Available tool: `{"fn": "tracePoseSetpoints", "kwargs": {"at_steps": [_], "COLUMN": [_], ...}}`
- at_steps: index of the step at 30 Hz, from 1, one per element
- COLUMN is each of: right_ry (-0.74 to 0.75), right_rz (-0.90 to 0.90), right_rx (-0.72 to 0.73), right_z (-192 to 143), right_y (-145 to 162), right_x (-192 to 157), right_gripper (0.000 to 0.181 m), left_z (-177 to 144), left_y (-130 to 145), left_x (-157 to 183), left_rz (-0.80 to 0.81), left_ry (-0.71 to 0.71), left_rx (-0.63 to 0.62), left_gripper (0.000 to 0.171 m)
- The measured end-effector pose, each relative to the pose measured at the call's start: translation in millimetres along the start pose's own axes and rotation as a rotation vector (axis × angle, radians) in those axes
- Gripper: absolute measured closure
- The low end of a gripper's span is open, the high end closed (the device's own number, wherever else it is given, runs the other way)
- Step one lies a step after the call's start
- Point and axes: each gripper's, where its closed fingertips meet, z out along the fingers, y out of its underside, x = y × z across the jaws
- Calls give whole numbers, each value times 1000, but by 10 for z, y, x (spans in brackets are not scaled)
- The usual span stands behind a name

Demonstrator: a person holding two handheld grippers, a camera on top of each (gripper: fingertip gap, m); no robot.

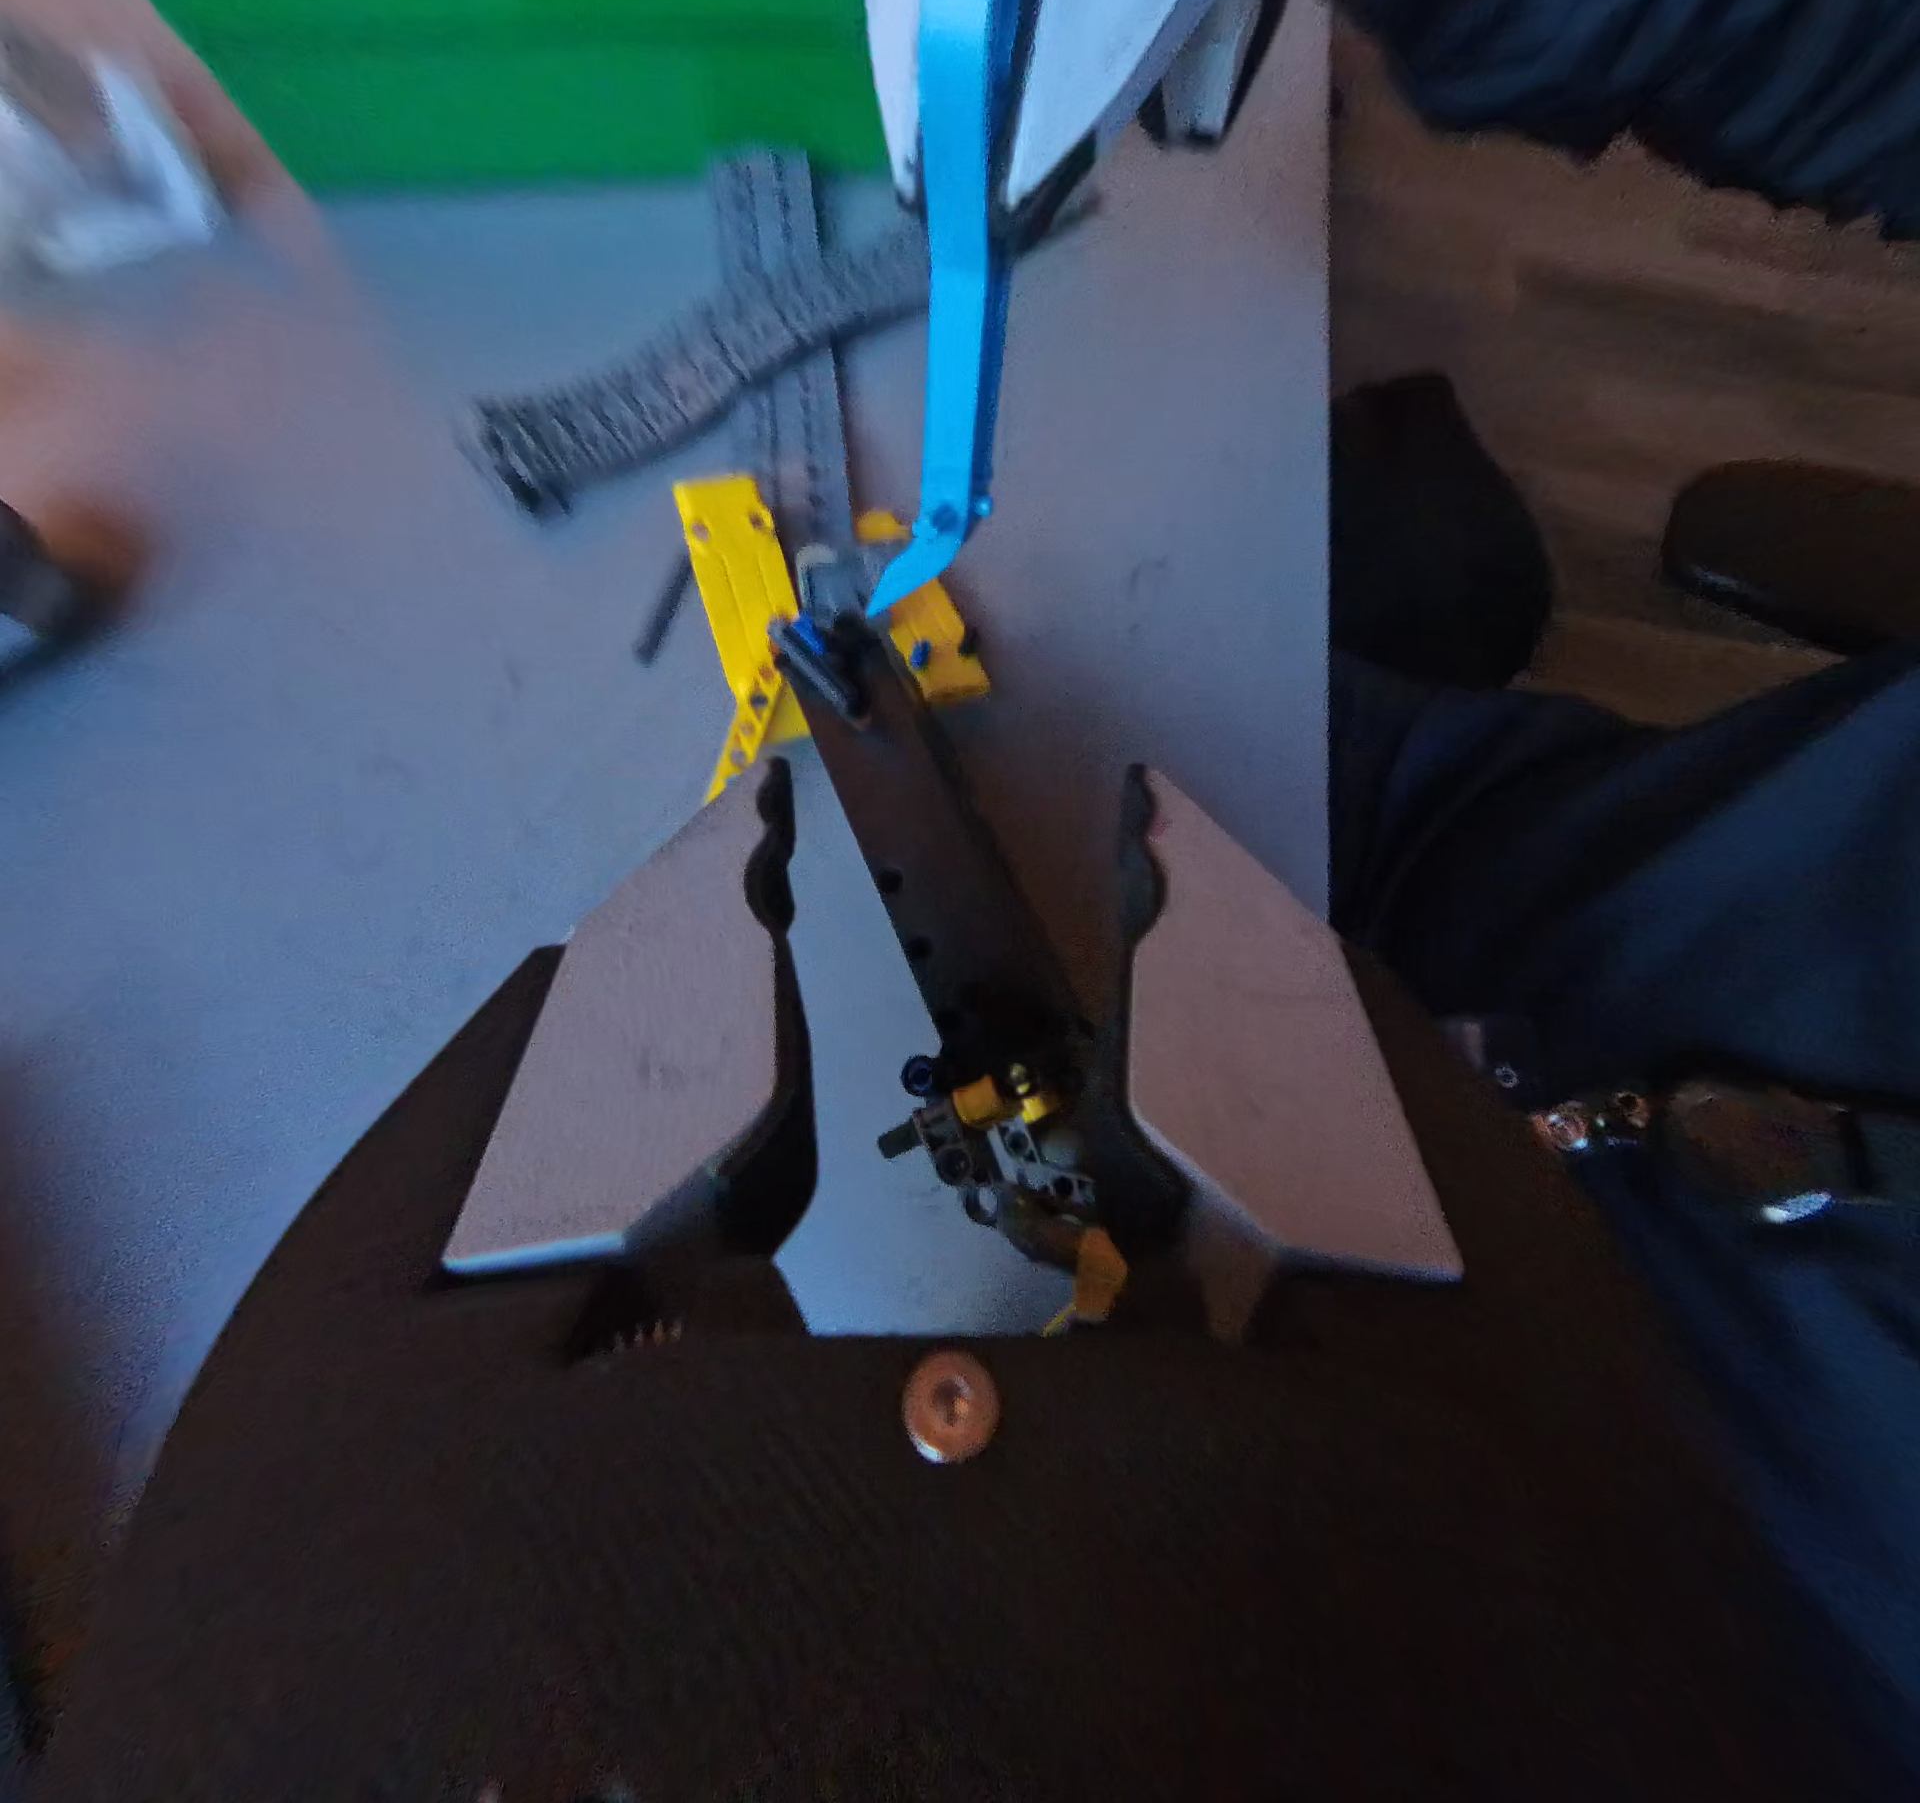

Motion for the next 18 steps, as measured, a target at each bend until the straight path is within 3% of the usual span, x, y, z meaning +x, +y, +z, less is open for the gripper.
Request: {"fn": "tracePoseSetpoints", "kwargs": {"at_steps": [3, 6, 8, 13, 18], "right_ry": [-38, -60, -85, -113, -70], "right_rz": [-34, -72, -69, -94, -260], "right_rx": [-90, -169, -198, -226, -259], "right_z": [125, 172, 177, 183, 218], "right_y": [106, 167, 187, 227, 280], "right_x": [28, 51, 61, 96, -85], "right_gripper": [177, 178, 177, 178, 178], "left_z": [177, 257, 296, 310, 285], "left_y": [256, 351, 408, 365, 369], "left_x": [-110, -66, -119, -109, -45], "left_rz": [-44, -74, -51, -70, -53], "left_ry": [-6, 54, 22, 43, 34], "left_rx": [-156, -232, -269, -233, -192], "left_gripper": [113, 125, 131, 138, 139]}}
